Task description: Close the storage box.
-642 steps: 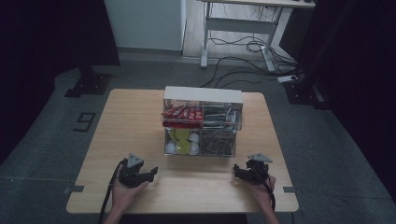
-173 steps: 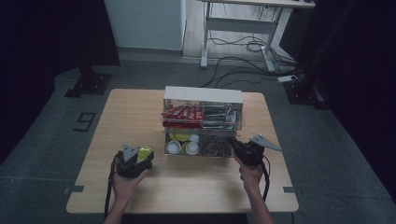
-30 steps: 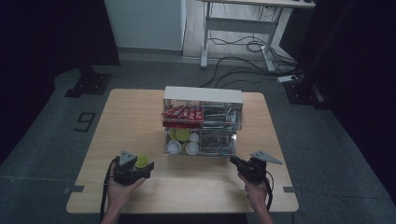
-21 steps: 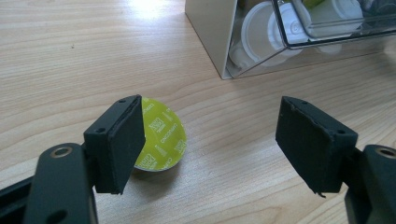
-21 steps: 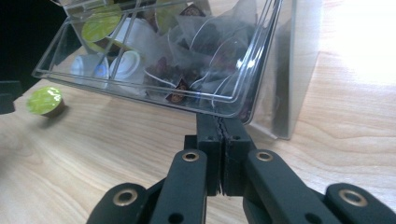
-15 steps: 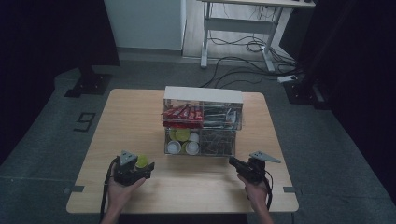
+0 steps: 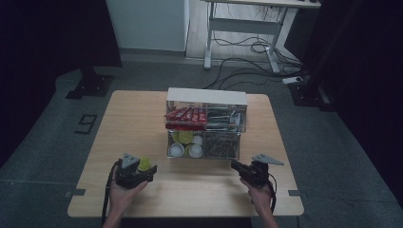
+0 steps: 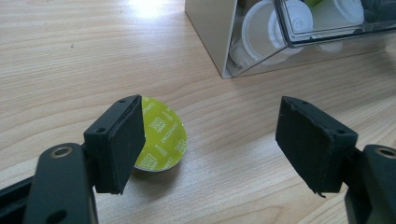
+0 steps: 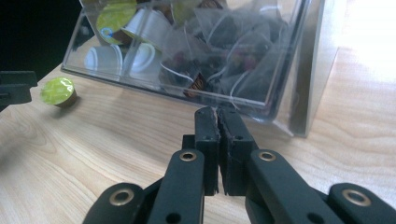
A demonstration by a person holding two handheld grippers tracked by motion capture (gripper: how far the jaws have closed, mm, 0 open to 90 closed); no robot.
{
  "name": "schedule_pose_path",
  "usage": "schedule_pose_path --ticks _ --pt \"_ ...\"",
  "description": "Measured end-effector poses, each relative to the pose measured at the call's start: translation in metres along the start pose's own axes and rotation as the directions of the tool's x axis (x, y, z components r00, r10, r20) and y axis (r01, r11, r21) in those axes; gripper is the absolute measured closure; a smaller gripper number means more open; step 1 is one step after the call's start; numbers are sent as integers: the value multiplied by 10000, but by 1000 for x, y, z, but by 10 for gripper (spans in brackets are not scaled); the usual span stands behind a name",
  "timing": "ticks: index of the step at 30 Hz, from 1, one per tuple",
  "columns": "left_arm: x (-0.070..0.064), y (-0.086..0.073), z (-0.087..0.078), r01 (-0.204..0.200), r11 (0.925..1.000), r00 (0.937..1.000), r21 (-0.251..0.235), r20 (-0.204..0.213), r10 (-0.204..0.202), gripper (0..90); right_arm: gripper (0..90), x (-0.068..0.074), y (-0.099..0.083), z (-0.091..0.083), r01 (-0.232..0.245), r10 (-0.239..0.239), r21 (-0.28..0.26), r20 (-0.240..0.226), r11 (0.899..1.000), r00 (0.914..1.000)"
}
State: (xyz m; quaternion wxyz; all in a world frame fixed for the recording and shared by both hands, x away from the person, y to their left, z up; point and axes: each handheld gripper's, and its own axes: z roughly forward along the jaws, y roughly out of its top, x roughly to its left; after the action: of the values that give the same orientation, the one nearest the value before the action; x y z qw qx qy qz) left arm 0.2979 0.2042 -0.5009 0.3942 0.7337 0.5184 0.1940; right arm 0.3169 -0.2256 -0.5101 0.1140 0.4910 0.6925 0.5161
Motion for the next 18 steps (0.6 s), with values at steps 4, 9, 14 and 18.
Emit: schedule_pose_path --ticks 4,9,14,18 --pt "0 0 0 -28 10000 10000 -14 -1 28 243 859 1 2 -4 98 -94 -344 113 9994 9999" --pt "-1 1 -1 -50 10000 10000 -7 -8 50 244 856 -2 2 -8 77 -63 -661 225 9978 9997" --pt "1 0 -2 -12 10000 10000 -33 -40 12 246 856 -5 3 -14 147 -108 -964 405 9952 9991" --pt "2 1 -2 -11 10000 10000 -58 -44 11 247 854 -12 0 -23 252 -170 -1167 711 9928 9973"
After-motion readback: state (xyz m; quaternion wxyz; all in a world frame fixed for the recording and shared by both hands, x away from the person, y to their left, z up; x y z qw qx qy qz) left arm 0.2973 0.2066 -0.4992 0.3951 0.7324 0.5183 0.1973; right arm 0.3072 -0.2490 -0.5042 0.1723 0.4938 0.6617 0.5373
